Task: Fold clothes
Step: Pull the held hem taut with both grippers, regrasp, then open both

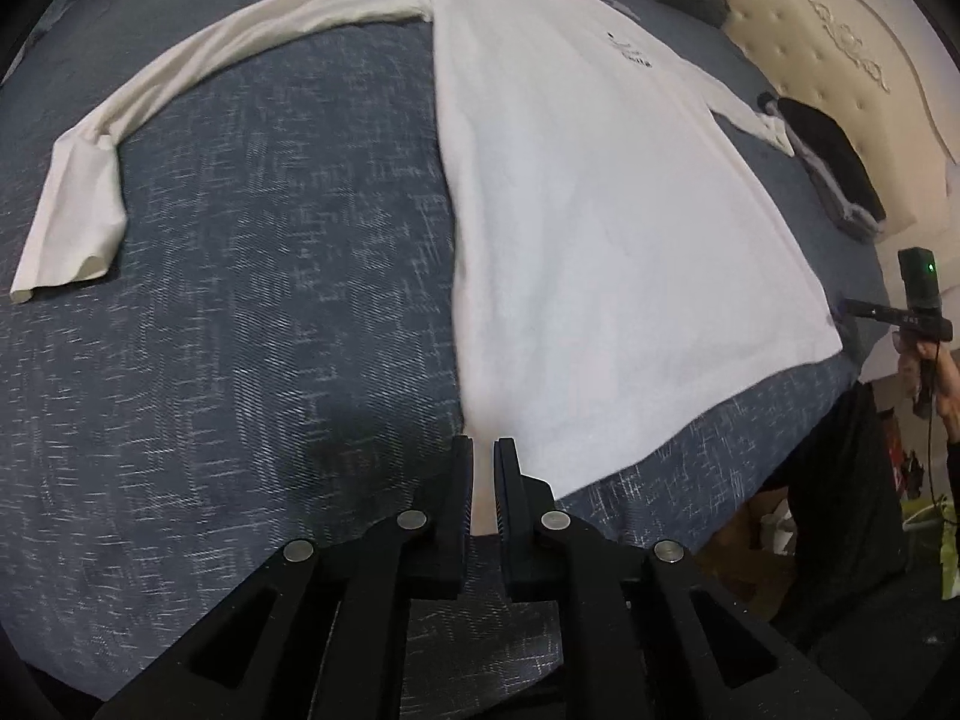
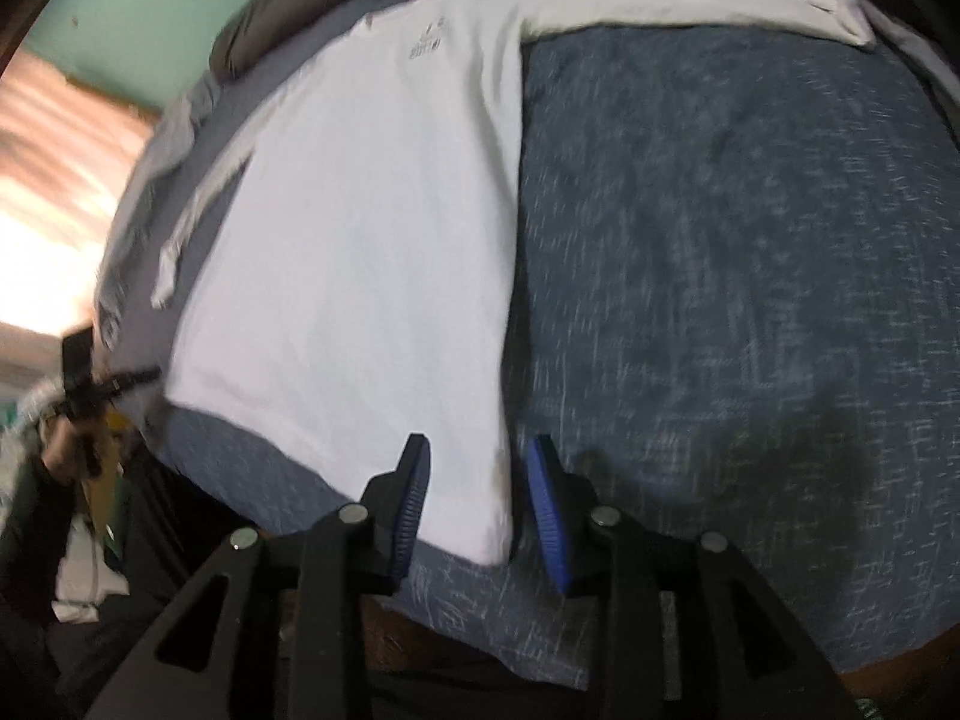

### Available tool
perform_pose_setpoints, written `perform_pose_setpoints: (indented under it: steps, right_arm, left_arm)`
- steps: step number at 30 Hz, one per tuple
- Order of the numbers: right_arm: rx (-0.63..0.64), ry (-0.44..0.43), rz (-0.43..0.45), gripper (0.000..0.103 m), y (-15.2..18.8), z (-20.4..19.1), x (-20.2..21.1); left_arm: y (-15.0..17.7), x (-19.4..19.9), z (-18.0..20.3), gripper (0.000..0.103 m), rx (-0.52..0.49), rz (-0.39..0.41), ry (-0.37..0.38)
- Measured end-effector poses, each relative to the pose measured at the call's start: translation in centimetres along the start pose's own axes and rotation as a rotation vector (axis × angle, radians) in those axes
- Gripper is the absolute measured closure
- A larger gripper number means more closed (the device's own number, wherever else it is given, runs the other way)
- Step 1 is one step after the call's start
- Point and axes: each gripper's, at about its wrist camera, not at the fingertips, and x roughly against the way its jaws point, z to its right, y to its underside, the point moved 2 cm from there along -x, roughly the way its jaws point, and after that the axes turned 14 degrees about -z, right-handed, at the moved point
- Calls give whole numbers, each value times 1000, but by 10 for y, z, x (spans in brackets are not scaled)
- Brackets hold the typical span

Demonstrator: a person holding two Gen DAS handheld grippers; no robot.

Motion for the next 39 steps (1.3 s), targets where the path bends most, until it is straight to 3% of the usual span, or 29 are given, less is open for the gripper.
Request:
perform_pose_setpoints:
  steps: [3, 9, 13, 14, 15, 18, 27, 34, 39]
  right_arm:
    - [7, 16, -34, 69, 0, -1, -6]
    - [19, 69, -108, 69, 9, -4, -41]
    - [22, 80, -112, 70, 8, -6, -46]
    - [26, 81, -110, 77, 8, -7, -46]
    - [32, 83, -110, 87, 9, -8, -47]
    - [41, 90, -104, 98, 9, -11, -43]
    - [88, 104, -82, 100, 18, -15, -12]
    - [91, 149, -133, 100, 15, -15, -39]
    - [74, 126, -135, 99, 9, -12, -47]
  left_arm:
    - [3, -3, 4, 74, 3, -12, 4]
    - [0, -23, 0, 73, 13, -56, 9]
    - [-1, -28, 4, 74, 1, -56, 3]
    - [-1, -29, 5, 80, -2, -59, 7]
    - [-1, -30, 6, 92, -7, -63, 10]
    - [-1, -29, 14, 100, -31, -64, 12]
    - [14, 0, 24, 101, -82, -43, -13]
    - [20, -16, 27, 101, -69, -74, -8]
    - [20, -30, 32, 100, -63, -100, -4]
